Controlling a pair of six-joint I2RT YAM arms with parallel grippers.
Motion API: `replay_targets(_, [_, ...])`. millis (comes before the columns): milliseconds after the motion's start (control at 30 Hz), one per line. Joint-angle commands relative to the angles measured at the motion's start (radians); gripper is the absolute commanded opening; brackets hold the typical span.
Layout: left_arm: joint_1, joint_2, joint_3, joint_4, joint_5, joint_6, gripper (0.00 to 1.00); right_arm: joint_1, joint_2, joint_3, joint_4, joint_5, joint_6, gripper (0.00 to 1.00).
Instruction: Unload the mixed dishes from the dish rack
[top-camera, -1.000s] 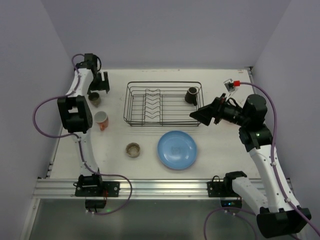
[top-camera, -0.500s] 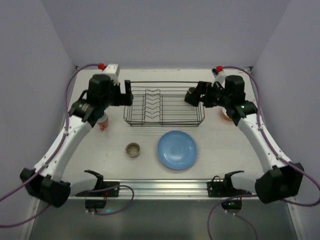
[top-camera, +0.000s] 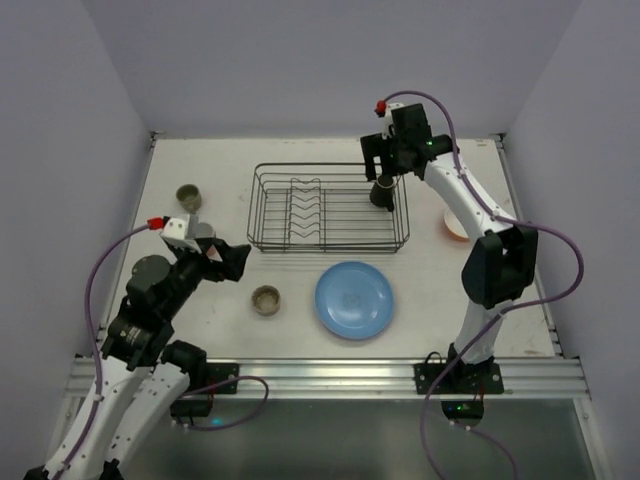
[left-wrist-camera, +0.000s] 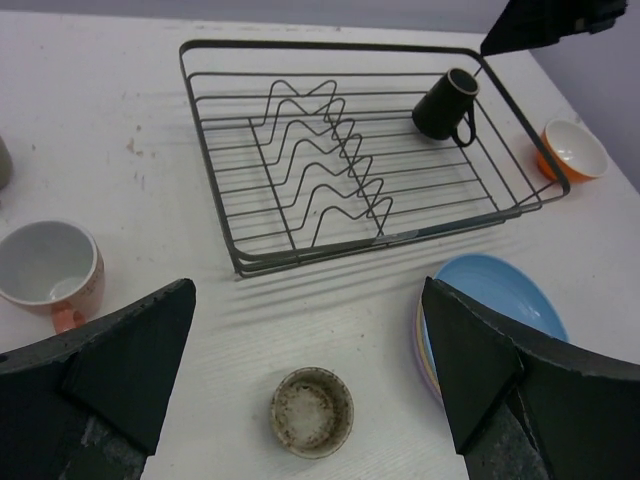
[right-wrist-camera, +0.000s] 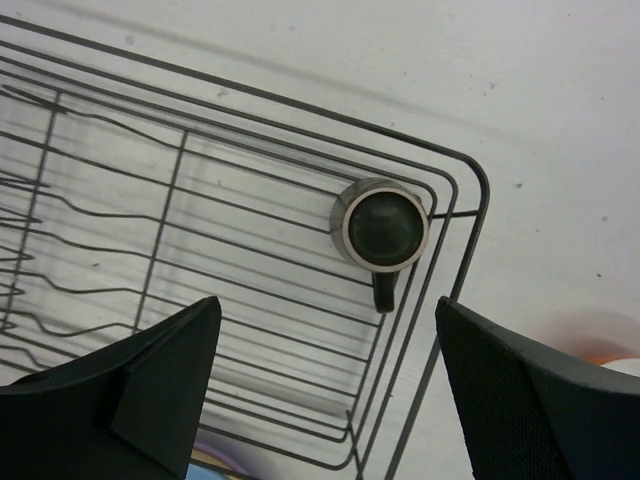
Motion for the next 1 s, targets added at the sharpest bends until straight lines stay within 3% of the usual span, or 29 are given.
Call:
replay_targets(0, [0.003,-0.044,-0.014,0.103,0.023,0.030,1.00,-0.001,0.105,0.126,-0.127,0.091,-0.128,0.90])
replay_targets(700, [0.003,0.039,-0.011,0.100,0.136,0.041,1.00,-0.006,0.351,0.287,-0.144,0.121,-0.254,0.88])
replay_targets(967, [0.003,0.039,-0.013,0.105,0.149,0.044,1.00,-0.020,0.367,0.293,-0.126,0.067,-0.247,0.79])
